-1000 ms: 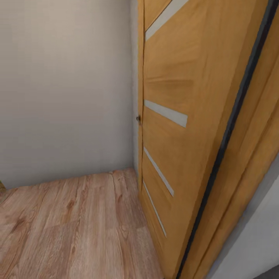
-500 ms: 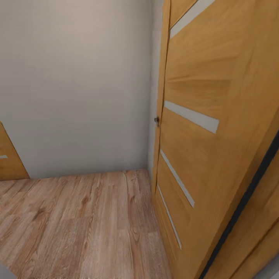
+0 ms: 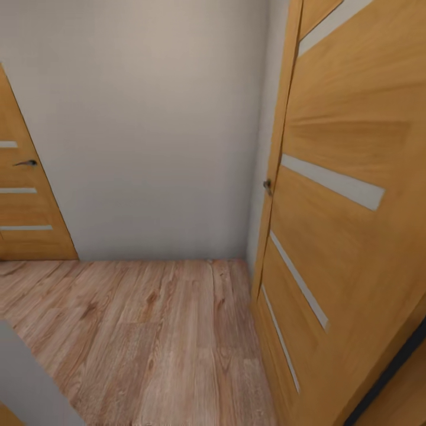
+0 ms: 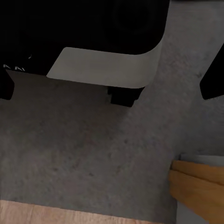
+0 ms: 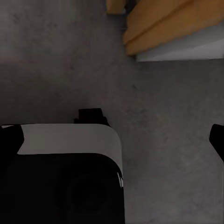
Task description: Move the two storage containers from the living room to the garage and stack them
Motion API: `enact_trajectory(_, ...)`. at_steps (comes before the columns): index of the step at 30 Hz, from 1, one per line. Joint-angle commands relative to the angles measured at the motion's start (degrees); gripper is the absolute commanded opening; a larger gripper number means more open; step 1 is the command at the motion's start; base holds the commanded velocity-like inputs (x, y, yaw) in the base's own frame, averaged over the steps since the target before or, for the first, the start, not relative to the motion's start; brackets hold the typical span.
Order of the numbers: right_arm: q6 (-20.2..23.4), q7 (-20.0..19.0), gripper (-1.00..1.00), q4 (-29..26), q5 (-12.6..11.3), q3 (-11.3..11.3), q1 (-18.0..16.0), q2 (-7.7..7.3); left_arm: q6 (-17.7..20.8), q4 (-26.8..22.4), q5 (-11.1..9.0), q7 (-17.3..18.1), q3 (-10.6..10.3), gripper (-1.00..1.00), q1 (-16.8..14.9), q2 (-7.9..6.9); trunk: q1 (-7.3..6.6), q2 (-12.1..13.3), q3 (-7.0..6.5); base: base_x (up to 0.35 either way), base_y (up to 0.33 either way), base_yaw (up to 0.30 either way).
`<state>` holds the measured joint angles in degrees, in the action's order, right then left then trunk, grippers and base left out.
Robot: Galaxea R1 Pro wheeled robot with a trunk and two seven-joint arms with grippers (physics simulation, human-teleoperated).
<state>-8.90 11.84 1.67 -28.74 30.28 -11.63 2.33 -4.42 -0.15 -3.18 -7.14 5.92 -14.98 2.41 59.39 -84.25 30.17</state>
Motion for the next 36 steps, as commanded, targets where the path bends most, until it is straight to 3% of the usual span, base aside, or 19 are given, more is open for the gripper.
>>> enact_trajectory(1,-0.3,0.0,1.0,0.2,-0.5,0.5,-0.1,0.04,-0.2,0.1,-0.3,0.0,0.3,1.0,0.0,0.03,0.0,0.0,0.06,0.0,0.0,0.269)
enact_trajectory(14,-0.3,0.0,1.0,0.2,-0.6,0.5,-0.1,0.03,-0.2,0.1,-0.3,0.0,0.3,1.0,0.0,-0.01,0.0,0.0,0.06,0.005,0.0,0.253)
enact_trajectory(24,-0.3,0.0,1.0,0.2,-0.5,0.5,-0.1,-0.01,-0.2,0.1,-0.3,0.0,0.3,1.0,0.0,-0.03,0.0,0.0,0.06,0.245,0.0,0.025)
enact_trajectory(36,-0.3,0.0,1.0,0.2,-0.5,0.5,-0.1,-0.03,-0.3,0.1,-0.3,0.0,0.3,1.0,0.0,0.14,0.0,0.0,0.06,0.095,0.0,0.0)
